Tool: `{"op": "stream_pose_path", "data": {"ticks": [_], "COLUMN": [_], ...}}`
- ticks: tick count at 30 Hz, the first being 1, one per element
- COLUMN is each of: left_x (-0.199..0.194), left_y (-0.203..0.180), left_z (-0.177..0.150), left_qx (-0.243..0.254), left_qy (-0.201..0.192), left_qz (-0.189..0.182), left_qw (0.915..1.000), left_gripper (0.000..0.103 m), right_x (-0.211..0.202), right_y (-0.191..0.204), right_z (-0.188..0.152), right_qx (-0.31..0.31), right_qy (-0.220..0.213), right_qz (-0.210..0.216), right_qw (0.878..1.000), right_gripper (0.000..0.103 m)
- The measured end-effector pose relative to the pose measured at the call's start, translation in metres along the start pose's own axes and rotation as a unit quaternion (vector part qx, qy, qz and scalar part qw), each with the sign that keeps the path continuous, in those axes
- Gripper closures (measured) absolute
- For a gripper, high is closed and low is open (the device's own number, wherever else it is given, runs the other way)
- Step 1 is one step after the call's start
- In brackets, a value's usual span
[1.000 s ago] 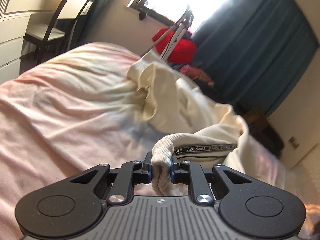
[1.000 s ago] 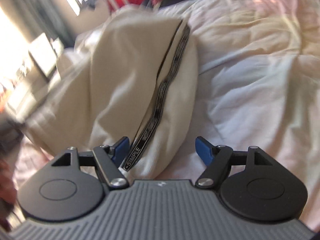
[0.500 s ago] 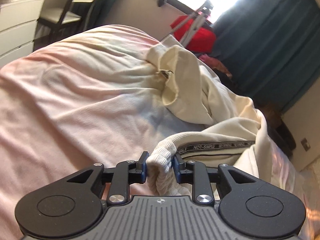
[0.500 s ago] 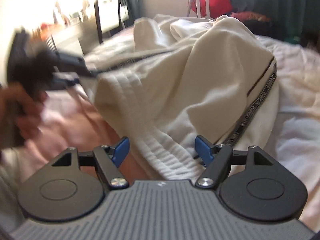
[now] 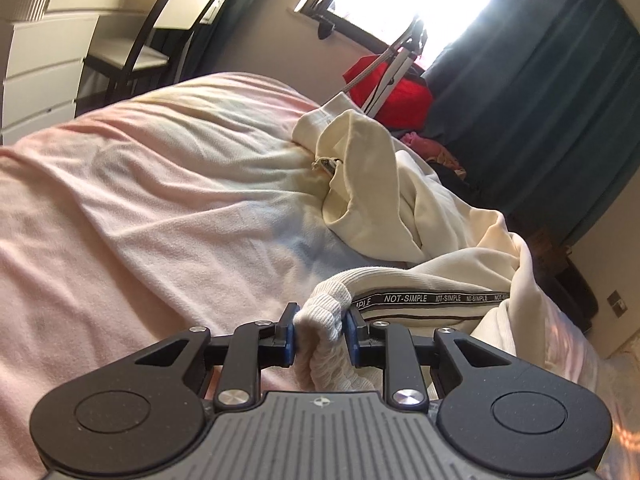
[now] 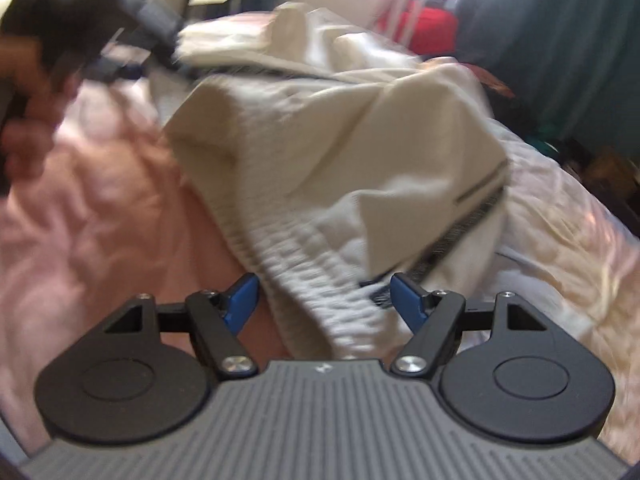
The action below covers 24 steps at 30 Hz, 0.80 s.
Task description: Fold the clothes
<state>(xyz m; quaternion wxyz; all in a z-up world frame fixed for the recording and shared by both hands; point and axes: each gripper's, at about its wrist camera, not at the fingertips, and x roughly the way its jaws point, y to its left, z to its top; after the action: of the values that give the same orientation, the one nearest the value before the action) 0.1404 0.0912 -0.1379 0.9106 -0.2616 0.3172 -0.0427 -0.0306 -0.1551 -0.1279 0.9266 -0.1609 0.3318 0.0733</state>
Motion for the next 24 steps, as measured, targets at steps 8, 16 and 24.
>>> {"op": "stream_pose_path", "data": {"ticks": [8, 16, 24], "left_x": [-0.008, -0.008, -0.009], "left_y": [-0.004, -0.003, -0.001], "left_z": [-0.004, -0.005, -0.004], "left_qx": [0.007, 0.003, -0.007], "left_qy": [-0.008, -0.008, -0.013], "left_qz": [-0.002, -0.003, -0.002], "left_qw": [0.9999, 1.0, 0.9999], "left_gripper": [0.078, 0.078, 0.078], "right_x": [-0.013, 0.0, -0.007], "right_y": [-0.032, -0.021, -0.05], "right_z": [-0.01, -0.005, -0.008], "right_qx": [0.078, 0.064, 0.142], "right_qy": [0.026, 0.01, 0.022], "right_qz": [-0.033, -0.05, -0.111], "right_qw": [0.996, 0.997, 0.983], "right_gripper": [0.029, 0.029, 0.029]}}
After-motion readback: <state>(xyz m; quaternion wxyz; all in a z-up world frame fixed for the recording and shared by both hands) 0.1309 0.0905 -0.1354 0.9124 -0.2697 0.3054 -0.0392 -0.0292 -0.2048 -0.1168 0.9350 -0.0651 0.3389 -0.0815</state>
